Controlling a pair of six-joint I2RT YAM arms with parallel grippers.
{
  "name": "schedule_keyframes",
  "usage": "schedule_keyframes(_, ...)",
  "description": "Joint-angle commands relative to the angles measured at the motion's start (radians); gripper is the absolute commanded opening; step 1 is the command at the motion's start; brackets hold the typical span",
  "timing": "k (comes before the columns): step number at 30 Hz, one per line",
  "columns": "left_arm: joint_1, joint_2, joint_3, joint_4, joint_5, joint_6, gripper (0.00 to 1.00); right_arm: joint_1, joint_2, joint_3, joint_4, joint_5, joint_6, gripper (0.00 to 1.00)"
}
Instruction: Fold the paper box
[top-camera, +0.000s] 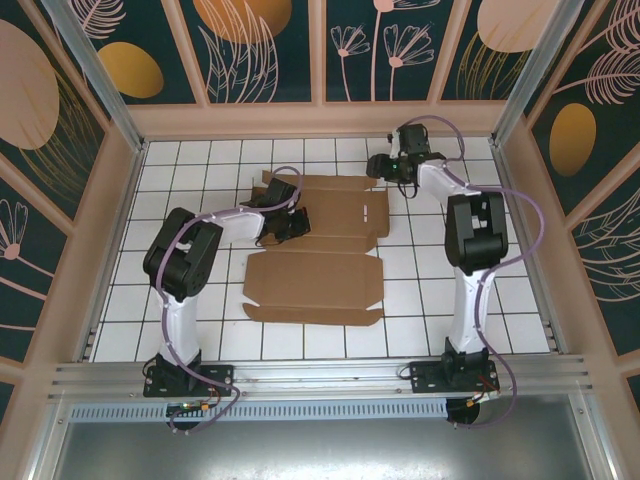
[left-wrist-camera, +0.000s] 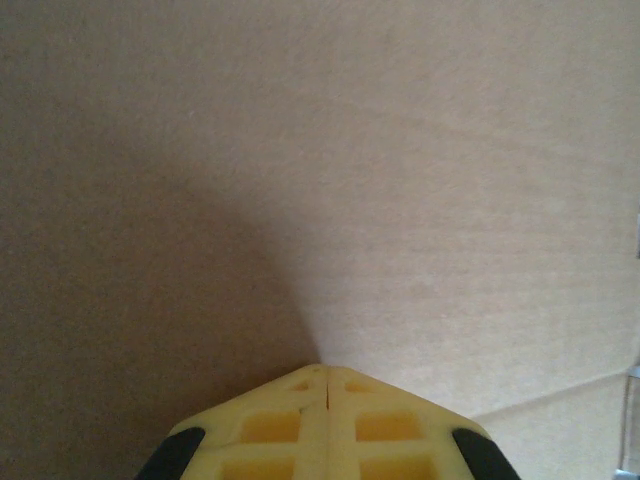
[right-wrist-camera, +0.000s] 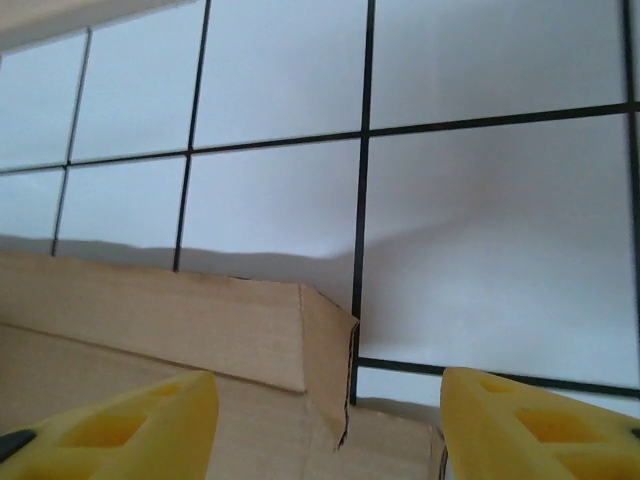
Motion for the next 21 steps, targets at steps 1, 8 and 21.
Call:
schedule_keyframes(1,-0.002,0.039,0.026,0.0,-0.014,0.009,0.0,-0.004,0.122,0.171,-0.156,-0.098,-0.112,0.6)
schedule_keyframes(8,0.004,0.066,0.06,-0.042,-0.042,0.03,0.0,-0.017,0.201,0.232,-0.217,-0.127,-0.143,0.51)
schedule_keyframes(21,0.031,0.06,0.097,-0.088,-0.073,0.042,0.0,-0.044,0.06,0.05,-0.024,-0.165,-0.079,0.11)
